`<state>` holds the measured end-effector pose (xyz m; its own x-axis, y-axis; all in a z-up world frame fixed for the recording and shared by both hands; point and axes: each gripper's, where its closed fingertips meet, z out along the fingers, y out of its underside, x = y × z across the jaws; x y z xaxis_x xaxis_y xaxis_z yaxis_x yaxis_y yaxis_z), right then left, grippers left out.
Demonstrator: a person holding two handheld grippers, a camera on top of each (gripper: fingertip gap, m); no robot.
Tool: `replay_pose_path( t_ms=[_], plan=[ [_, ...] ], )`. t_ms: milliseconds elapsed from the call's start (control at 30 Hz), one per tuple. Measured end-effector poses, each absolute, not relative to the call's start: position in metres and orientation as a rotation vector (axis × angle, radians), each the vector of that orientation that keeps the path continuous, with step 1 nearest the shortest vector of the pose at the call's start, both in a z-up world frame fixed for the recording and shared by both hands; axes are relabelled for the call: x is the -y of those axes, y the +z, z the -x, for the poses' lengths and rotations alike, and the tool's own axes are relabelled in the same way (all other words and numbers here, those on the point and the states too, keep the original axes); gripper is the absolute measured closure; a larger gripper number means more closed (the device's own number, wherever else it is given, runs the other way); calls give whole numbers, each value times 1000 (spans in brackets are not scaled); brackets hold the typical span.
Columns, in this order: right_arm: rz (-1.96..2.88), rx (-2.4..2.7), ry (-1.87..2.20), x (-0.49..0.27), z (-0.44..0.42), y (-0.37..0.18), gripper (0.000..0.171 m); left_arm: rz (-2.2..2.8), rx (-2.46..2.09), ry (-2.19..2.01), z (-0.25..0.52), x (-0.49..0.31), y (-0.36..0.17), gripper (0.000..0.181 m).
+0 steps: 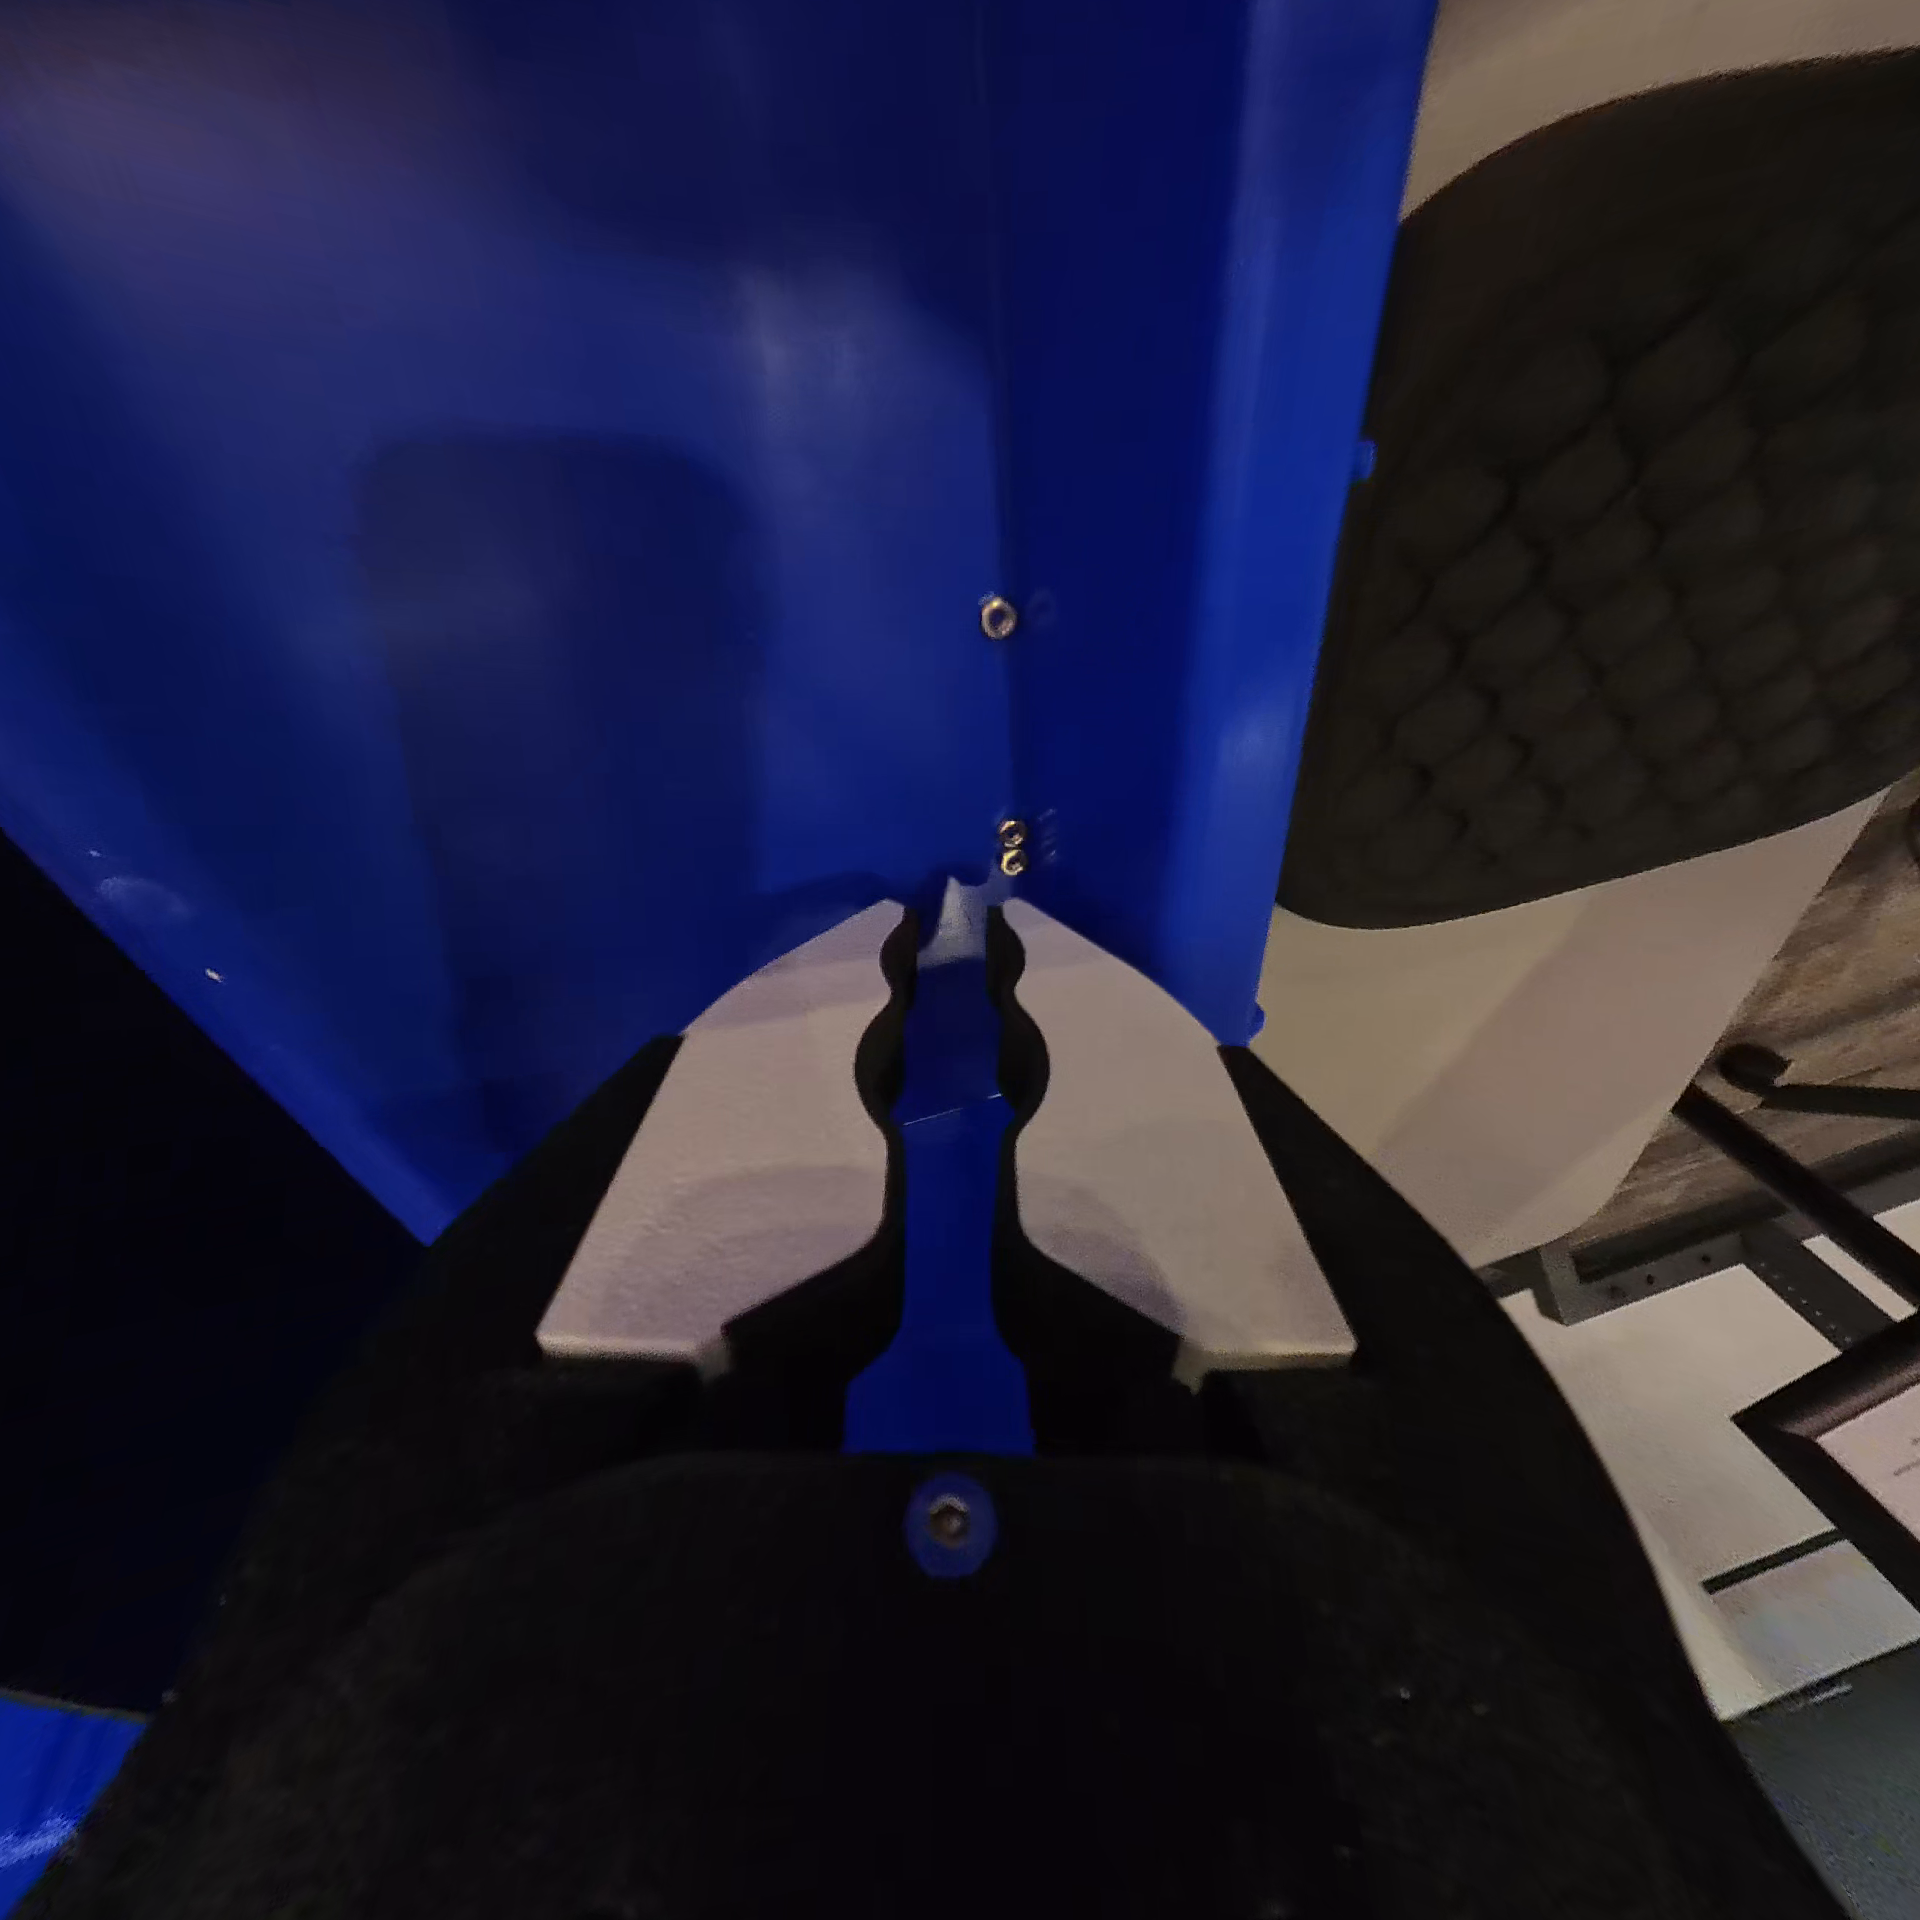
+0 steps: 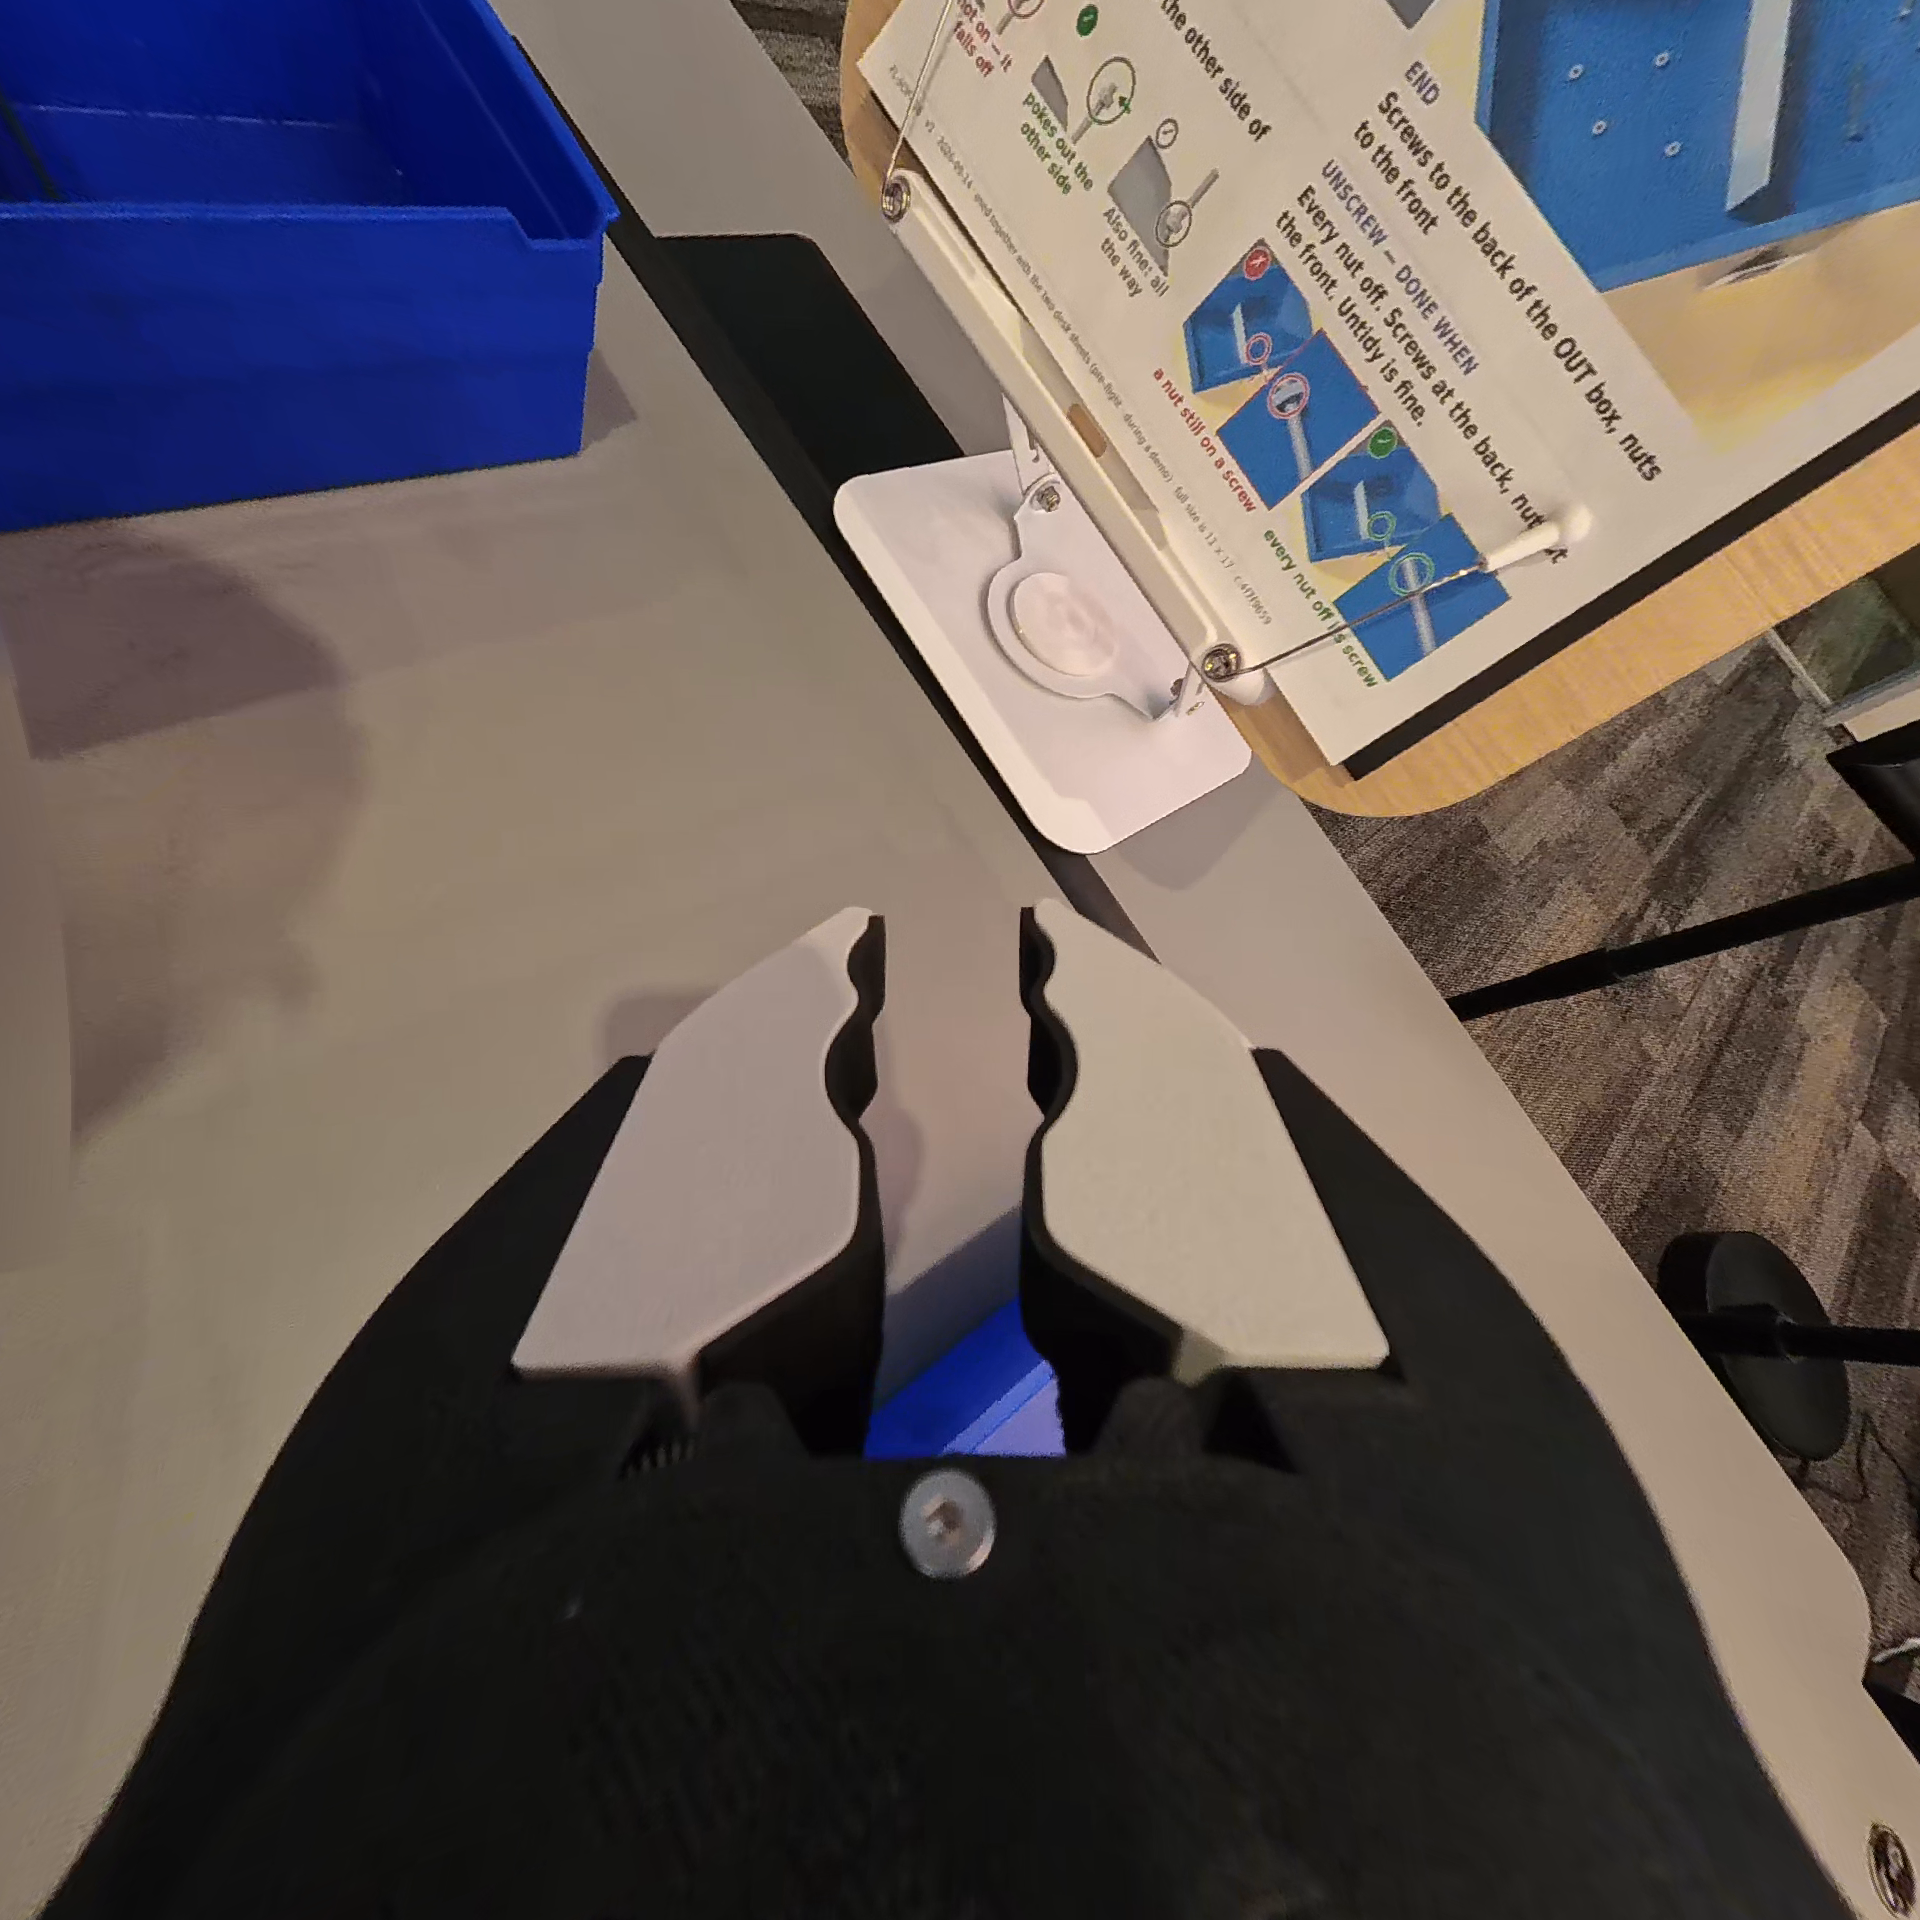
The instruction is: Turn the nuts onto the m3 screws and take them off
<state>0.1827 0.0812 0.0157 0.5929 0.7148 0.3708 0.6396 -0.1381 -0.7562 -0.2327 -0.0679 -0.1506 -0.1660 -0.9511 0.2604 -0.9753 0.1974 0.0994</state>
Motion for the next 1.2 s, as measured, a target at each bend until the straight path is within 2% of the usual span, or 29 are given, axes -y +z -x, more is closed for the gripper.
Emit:
replay_pose_path(
  t_ms=[133,333,500,633,800,1200],
  plan=[
    [1841,1100,101,-81,-182,15,145,-1853,2250,149,229,64,-148,165],
    [1833,1111,98,-79,-180,16,145,-1905,2454,62,214,51,-143,138],
    [1841,1132,89,-78,-178,12,143,-1866,2430,17,221,48,-146,129],
    [1839,1141,95,-77,-176,11,143,-1941,2322,67,220,42,-147,106],
    [1837,1167,87,-76,-173,8,142,-1947,2325,14,219,32,-152,85],
    [1842,1202,79,-73,-171,4,141,-1930,2396,-138,219,25,-159,75]
  ],
)
